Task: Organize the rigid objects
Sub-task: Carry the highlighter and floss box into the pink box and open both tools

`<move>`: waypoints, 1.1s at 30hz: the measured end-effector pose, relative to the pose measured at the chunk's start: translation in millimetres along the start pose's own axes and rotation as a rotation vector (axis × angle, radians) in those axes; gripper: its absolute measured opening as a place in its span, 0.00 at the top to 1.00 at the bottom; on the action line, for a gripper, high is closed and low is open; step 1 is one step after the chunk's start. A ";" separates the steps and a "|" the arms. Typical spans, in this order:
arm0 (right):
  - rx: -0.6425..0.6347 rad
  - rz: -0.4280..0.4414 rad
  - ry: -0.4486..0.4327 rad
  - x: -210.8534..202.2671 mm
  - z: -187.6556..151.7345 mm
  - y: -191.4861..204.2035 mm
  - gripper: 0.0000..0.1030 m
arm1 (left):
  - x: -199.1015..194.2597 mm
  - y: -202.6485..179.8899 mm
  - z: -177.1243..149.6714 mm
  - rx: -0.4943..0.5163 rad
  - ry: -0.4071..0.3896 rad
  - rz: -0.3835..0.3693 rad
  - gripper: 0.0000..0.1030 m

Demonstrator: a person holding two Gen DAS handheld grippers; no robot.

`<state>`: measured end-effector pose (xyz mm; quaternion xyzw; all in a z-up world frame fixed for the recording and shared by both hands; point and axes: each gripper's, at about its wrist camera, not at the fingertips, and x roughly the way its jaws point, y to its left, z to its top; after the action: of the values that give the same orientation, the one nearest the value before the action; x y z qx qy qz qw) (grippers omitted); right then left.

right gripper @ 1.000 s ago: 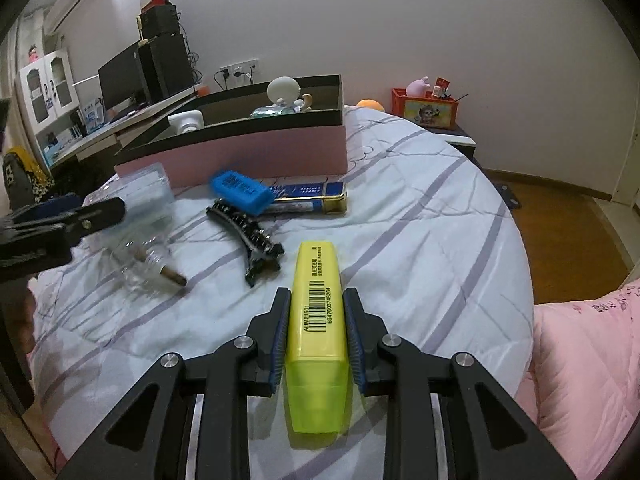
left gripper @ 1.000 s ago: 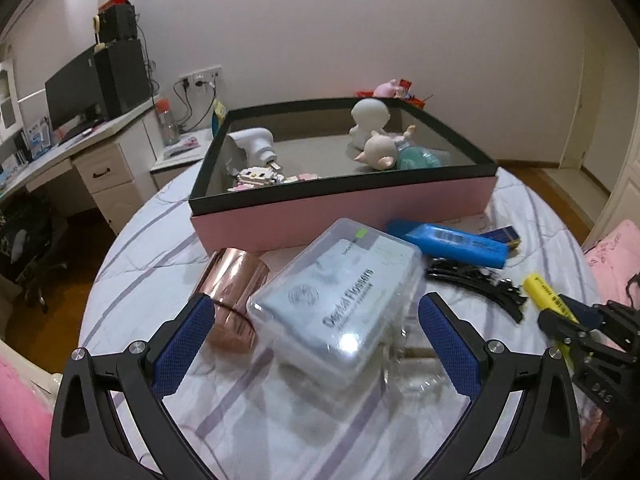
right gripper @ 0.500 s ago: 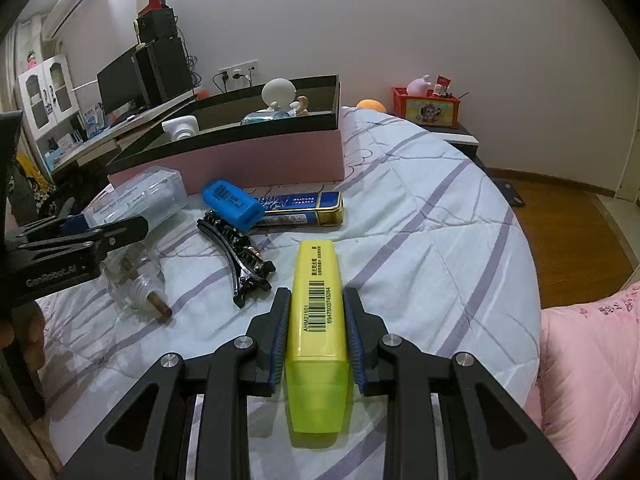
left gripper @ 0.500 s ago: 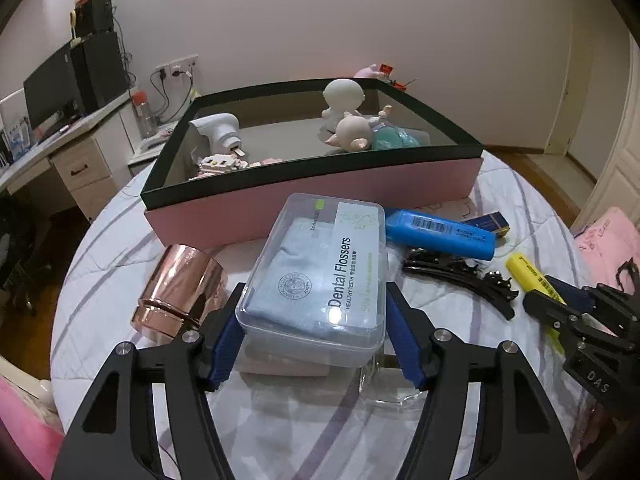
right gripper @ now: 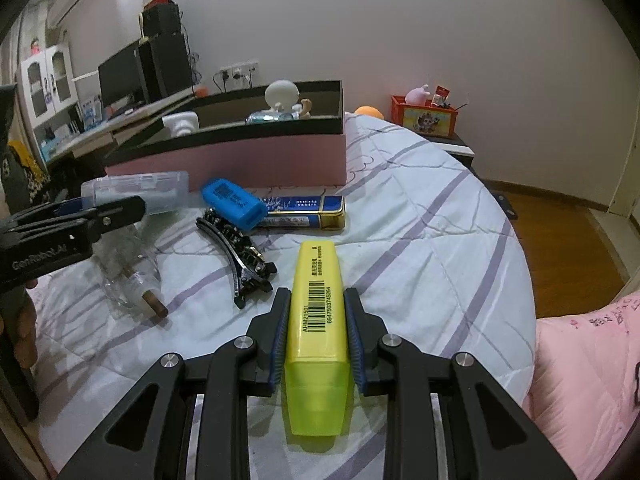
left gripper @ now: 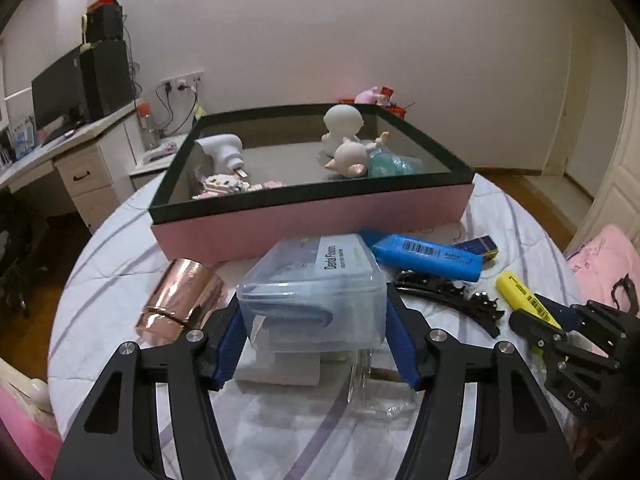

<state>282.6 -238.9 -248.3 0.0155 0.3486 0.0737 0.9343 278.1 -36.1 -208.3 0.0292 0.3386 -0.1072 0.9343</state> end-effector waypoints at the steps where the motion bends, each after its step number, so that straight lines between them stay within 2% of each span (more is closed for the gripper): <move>1: 0.003 0.001 -0.010 -2.5 0.2 0.3 0.74 | -3.1 0.2 -0.5 -0.002 -0.003 0.004 0.39; 11: -0.014 0.017 -0.090 -26.7 21.3 10.7 0.74 | -36.3 5.0 -8.6 -0.027 -0.048 0.007 0.39; 17: -0.042 0.051 -0.133 -37.3 39.2 28.9 0.74 | -60.8 11.3 -4.1 -0.077 -0.147 0.065 0.39; 20: -0.060 0.070 -0.163 -43.4 47.4 40.9 0.74 | -72.2 10.4 0.5 -0.062 -0.191 0.114 0.39; 33: -0.118 0.099 -0.320 -77.1 95.3 68.3 0.74 | -121.4 10.2 36.4 -0.019 -0.363 0.176 0.39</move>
<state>278.7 -180.7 -120.6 -0.0106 0.1893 0.1366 0.9723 212.3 -8.8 -102.9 0.0299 0.1616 -0.0255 0.9861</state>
